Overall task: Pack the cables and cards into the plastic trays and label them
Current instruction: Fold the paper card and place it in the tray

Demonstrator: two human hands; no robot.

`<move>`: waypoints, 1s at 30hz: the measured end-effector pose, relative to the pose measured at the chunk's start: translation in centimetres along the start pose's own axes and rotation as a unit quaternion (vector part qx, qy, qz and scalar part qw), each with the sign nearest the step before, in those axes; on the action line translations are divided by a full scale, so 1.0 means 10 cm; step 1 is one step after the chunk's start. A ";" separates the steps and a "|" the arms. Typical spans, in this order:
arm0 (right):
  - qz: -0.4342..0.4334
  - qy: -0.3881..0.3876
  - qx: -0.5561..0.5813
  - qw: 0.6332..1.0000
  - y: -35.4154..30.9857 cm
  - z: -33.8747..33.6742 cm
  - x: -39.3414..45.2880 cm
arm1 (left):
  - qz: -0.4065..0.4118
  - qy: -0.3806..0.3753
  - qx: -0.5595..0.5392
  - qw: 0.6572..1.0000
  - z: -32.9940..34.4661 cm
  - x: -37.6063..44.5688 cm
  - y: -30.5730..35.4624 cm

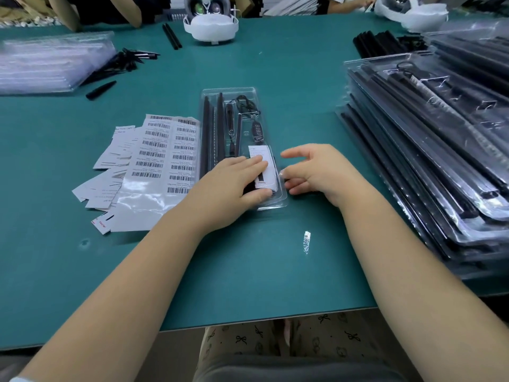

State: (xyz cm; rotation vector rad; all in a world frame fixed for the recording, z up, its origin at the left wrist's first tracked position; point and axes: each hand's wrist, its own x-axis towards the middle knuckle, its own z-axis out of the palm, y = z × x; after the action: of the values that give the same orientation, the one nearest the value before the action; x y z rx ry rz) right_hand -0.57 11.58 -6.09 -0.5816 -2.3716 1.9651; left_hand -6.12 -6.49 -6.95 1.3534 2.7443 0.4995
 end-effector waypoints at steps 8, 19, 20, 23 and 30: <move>0.003 0.020 -0.050 0.999 -0.01 0.01 -0.02 | -0.011 0.041 -0.039 0.998 0.01 -0.03 0.01; -0.051 0.004 -0.097 0.994 0.03 -0.01 0.01 | -0.016 -0.006 -0.010 1.000 0.04 -0.10 0.03; -0.047 0.001 -0.090 0.995 0.03 -0.02 0.01 | -0.021 -0.012 0.000 1.000 0.05 -0.10 0.04; -0.029 -0.027 -0.059 0.997 0.03 -0.05 0.01 | -0.020 -0.029 0.012 0.999 0.03 -0.10 0.04; -0.038 -0.045 -0.067 0.996 0.05 -0.05 0.02 | 0.016 -0.019 0.015 1.000 0.02 -0.11 0.08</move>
State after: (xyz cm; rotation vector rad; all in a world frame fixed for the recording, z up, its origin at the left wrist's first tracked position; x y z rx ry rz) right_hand -0.51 12.23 -6.46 -0.4076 -2.5534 1.8499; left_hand -4.80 -6.79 -7.03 1.4003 2.7157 0.4309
